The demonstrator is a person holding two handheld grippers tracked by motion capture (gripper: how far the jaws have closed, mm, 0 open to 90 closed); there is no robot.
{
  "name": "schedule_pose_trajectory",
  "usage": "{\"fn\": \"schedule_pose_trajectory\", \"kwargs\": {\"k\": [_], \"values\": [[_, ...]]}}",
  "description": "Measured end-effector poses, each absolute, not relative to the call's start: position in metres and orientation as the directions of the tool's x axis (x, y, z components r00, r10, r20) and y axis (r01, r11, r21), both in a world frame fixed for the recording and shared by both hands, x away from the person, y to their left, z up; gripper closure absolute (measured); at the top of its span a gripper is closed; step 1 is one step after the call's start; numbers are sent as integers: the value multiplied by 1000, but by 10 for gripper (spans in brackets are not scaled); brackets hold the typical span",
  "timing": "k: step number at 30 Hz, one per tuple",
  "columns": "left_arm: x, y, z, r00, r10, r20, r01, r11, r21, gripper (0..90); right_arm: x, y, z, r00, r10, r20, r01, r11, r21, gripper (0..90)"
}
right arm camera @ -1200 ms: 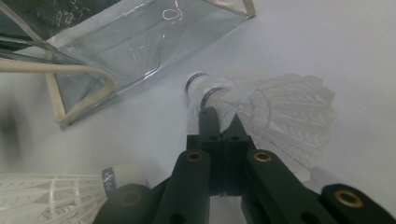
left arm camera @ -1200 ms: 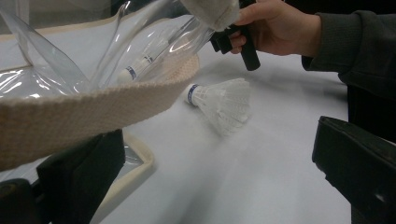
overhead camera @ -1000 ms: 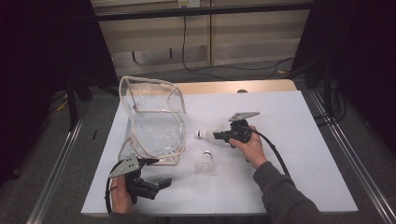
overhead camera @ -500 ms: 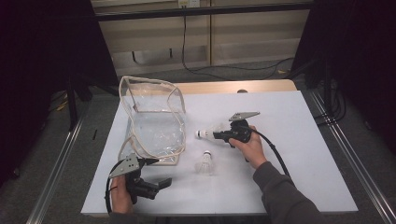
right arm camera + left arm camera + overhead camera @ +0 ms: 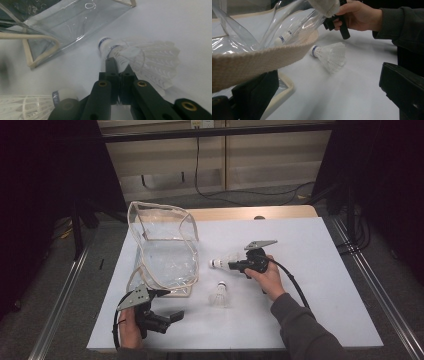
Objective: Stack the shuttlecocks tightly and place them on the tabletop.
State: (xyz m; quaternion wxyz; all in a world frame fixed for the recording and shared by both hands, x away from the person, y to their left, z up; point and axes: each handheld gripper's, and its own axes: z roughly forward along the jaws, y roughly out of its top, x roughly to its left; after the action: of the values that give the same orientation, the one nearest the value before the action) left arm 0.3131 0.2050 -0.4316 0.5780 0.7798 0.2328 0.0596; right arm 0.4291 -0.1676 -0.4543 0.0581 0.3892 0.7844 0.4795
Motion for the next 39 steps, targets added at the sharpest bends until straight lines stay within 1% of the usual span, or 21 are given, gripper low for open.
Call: {"fn": "schedule_pose_trajectory", "kwargs": {"k": [6,8,10,11,14,16,17,18,19,21,29,39], "values": [[313,205,-432,886,430,-174,293,-227,929,27,427,-169,-453,-690,682,245,550,273,790,764],[313,205,-432,886,430,-175,293,-226,929,27,426,-170,-452,-686,688,239,553,279,785,700],[313,205,-432,886,431,-173,292,-228,929,27,426,-173,-450,-683,693,231,551,281,785,684],[313,205,-432,885,431,-175,293,-226,929,27,426,-174,-449,-681,695,232,554,280,784,662],[313,205,-431,886,431,-173,291,-227,929,27,424,-177,-447,-683,693,230,551,282,785,676],[313,205,-432,886,431,-173,292,-227,929,27,422,-178,-447,-688,689,228,547,287,786,736],[313,205,-432,886,431,-173,292,-227,929,27,422,-178,-447,-690,686,231,549,288,785,749],[313,205,-432,887,429,-171,290,-229,929,27,422,-179,-447,-689,688,229,550,290,783,782],[313,205,-432,886,430,-173,292,-226,930,27,422,-179,-448,-692,682,234,549,288,785,842],[313,204,-432,885,431,-176,294,-223,929,27,422,-178,-448,-701,670,242,546,287,787,892],[314,205,-431,886,431,-171,290,-228,929,27,423,-176,-447,-702,661,266,539,249,804,900],[313,205,-431,884,432,-178,294,-219,931,27,425,-175,-450,-708,662,243,530,272,803,900]]}}
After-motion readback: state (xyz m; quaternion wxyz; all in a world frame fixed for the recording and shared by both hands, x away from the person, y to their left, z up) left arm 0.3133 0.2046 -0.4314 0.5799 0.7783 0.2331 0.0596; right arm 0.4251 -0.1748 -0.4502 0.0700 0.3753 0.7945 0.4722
